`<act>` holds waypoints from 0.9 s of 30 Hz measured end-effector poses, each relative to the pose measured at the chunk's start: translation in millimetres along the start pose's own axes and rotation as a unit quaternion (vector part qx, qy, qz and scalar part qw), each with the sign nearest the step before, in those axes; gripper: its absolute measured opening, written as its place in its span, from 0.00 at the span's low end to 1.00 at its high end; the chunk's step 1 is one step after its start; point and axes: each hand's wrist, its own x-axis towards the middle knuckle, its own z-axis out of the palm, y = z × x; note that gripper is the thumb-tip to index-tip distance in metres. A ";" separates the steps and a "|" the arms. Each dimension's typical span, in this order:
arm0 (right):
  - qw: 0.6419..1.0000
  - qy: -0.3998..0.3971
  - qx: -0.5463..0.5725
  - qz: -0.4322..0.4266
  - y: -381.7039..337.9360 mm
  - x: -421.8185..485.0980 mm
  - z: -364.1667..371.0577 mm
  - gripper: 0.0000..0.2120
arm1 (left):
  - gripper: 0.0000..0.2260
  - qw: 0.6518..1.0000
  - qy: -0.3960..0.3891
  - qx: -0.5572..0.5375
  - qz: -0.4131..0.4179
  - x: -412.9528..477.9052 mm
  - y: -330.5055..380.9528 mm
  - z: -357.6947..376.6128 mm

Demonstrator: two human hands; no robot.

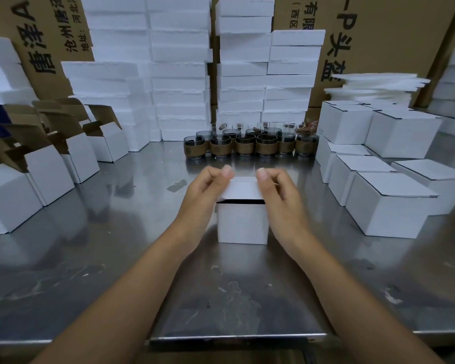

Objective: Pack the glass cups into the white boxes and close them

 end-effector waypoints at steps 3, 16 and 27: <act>0.999 -0.003 -0.014 -0.029 1.8 -0.4 0.1 0.18 | 0.19 1.000 -0.001 0.003 0.016 -2.0 0.6 -1.0; 0.997 -0.042 -0.065 -0.029 7.6 -7.9 -3.9 0.12 | 0.11 1.000 0.000 -0.018 -0.007 1.0 -5.8 -9.1; 0.998 -0.060 -0.010 0.031 8.9 -5.0 -2.9 0.10 | 0.20 0.991 -0.045 -0.104 -0.069 -2.4 -5.1 -8.8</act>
